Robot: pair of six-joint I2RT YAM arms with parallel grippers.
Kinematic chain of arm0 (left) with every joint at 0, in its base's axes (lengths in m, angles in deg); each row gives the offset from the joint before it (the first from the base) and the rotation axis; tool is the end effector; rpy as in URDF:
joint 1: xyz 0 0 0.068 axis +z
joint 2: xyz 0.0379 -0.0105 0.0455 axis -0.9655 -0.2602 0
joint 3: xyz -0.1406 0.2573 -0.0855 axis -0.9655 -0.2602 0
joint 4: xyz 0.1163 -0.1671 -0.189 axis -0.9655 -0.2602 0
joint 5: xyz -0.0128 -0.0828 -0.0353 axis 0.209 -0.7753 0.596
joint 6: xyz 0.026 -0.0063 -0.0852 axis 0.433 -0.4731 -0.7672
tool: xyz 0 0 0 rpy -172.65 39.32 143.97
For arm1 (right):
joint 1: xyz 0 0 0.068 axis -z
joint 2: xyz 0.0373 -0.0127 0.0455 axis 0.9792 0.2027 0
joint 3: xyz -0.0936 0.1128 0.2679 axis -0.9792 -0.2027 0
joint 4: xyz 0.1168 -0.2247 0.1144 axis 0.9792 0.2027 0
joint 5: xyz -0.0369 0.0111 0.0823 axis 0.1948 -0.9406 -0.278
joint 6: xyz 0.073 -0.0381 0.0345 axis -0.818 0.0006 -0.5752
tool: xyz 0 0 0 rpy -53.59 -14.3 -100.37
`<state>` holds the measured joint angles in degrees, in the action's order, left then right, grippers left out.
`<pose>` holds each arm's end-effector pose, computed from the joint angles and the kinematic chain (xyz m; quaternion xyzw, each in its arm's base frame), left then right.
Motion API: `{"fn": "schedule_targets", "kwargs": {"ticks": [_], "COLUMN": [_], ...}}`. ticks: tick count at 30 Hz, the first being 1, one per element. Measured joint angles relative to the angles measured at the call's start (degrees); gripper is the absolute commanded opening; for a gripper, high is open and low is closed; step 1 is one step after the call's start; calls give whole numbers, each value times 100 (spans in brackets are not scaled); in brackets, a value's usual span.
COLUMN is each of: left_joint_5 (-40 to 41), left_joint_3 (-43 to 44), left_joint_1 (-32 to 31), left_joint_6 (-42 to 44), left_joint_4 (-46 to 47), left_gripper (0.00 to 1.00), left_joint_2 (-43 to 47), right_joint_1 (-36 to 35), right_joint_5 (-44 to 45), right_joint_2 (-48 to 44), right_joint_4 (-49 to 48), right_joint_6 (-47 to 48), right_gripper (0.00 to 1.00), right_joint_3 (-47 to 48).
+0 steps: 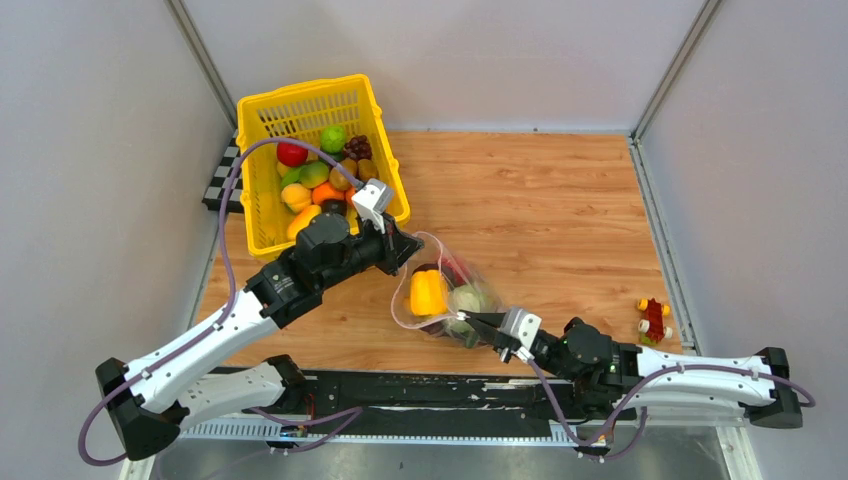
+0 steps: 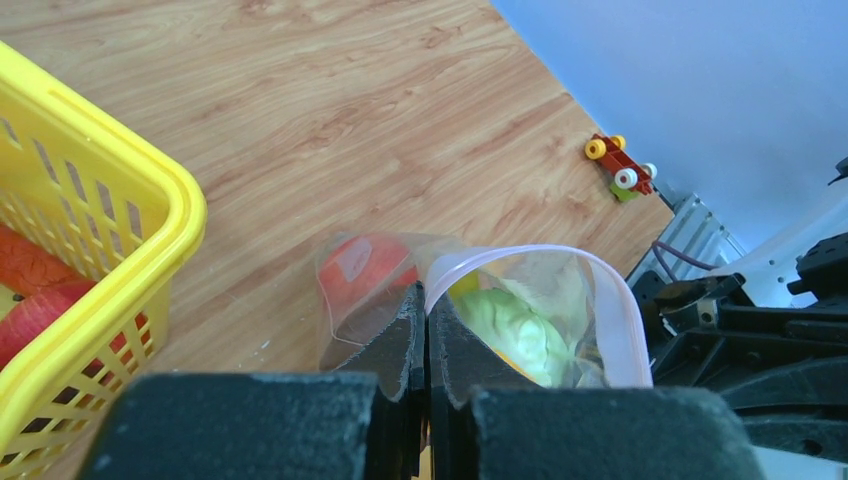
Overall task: Place the food in the zip-top bag and seal the zipper
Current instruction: Adjust the zipper food storage bag at the center of the board.
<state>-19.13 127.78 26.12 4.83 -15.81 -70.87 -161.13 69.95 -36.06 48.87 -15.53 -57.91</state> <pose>0.1684 -0.1966 0.3794 0.1664 0.7609 -0.3903 0.4910 0.0446 0.1722 0.2776 -0.4742 0.4990 0.2780 0.6700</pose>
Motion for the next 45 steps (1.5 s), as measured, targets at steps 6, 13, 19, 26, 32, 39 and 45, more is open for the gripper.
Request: {"fn": "schedule_targets", "kwargs": {"ticks": [6,13,19,26,32,39,45], "left_joint_5": [284,24,-678,-1327,-1176,-804,-402], "left_joint_3": [72,549,940,1198,1178,1058,1058], "left_joint_1": [0,-59,-94,-50,-48,-31,-33], "left_joint_6": [79,446,776,997,1091,1088,1097], "left_joint_4": [-332,-975,-1567,-2199,-2688,-2927,-3071], "left_gripper": [0,0,0,0,0,0,0], "left_joint_2": [120,210,212,356,614,632,671], "right_joint_1": [0,2,-2,-2,118,1738,4249], "right_joint_5": [378,1106,1362,1169,1123,-96,-2570], "right_joint_2": [-1097,-1930,-1565,-710,15,708,1436], "right_joint_4": [680,2017,2771,3209,3486,3735,3425], "right_joint_6": [-306,-625,-715,-702,-710,-881,-1384], "right_gripper": [0,0,0,0,0,0,0], "right_joint_3": [87,1005,1875,2715,2828,3062,3169]}}
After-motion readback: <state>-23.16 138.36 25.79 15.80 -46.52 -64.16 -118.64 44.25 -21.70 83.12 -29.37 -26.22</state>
